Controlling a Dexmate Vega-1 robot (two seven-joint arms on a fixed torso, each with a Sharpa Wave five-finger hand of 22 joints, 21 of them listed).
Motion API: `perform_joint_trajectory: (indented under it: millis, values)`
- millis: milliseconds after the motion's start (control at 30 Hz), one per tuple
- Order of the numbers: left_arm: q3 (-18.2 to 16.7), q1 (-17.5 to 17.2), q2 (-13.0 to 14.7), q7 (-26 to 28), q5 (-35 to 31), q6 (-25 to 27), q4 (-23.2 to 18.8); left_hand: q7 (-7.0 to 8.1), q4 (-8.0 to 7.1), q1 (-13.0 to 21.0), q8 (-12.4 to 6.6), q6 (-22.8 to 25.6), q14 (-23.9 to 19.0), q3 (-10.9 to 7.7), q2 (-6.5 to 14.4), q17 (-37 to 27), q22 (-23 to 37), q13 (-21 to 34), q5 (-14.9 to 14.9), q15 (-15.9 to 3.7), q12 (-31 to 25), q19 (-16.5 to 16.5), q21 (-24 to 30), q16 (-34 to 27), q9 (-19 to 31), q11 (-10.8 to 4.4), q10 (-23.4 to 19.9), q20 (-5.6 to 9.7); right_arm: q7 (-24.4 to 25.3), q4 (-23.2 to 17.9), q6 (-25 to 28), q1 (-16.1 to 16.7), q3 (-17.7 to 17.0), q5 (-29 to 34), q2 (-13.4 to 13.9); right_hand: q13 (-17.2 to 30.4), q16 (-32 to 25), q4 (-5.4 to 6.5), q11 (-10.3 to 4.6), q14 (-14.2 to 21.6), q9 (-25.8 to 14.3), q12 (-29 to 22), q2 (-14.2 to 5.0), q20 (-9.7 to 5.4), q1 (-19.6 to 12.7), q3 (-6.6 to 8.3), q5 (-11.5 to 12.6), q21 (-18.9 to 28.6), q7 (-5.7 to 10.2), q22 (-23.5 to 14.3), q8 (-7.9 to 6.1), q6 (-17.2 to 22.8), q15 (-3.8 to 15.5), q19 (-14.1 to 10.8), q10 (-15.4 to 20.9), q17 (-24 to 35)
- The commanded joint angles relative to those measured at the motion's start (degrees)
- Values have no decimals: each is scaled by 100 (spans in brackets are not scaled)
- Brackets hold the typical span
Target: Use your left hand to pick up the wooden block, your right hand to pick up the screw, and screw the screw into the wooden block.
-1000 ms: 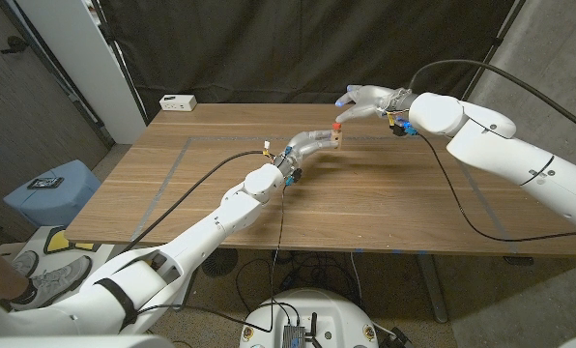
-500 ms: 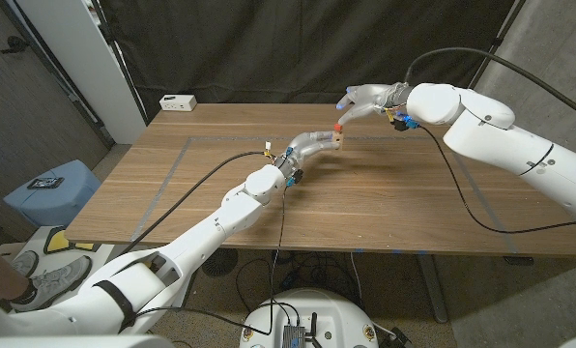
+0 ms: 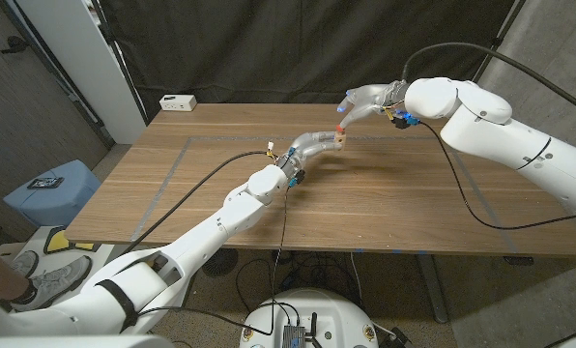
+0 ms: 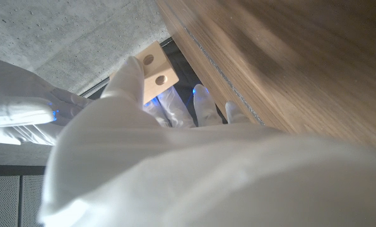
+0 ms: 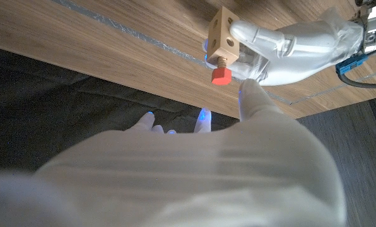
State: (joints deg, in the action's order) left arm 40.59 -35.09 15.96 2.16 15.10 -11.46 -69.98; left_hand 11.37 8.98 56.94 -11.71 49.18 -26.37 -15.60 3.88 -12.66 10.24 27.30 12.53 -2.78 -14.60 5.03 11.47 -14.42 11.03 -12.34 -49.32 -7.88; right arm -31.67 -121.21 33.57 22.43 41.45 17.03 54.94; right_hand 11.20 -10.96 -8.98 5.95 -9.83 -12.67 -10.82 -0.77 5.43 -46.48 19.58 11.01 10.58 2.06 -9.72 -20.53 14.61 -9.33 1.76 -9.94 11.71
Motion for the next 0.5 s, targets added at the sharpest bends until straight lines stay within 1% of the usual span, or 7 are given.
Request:
perform_joint_trajectory:
  millis: [33,367,500]
  values:
    - [66,105,-104,38,-91,-13,149,-56,-29,4,-16,103,-56,-21,87,-16,29,455,25,-454,-37,12,27,5,14,-36,-68,-39,-297,57,67,-104,119,328,-13,19,26,-5,48,-631,-13,21,8,-6,-40,26,-7,1,28,-18,13,-48,-18,37,-666,6]
    - [123,169,-180,70,-154,17,229,-49,-31,3,-18,109,-55,-25,92,-17,29,459,26,-451,-36,9,27,8,14,-36,-70,-44,-530,158,45,-190,235,660,-50,19,22,-10,29,-657,-22,17,3,-10,-60,37,-16,7,64,-18,14,-48,-15,45,-697,3]
    - [137,184,-206,92,-176,16,255,-41,-31,0,-13,99,-56,-25,89,-16,29,460,27,-444,-35,11,27,10,14,-36,-68,-43,-580,212,-10,-184,223,716,-67,19,15,-15,21,-664,-32,9,-6,-11,-80,48,-20,9,96,-18,-15,19,-12,56,-706,0]
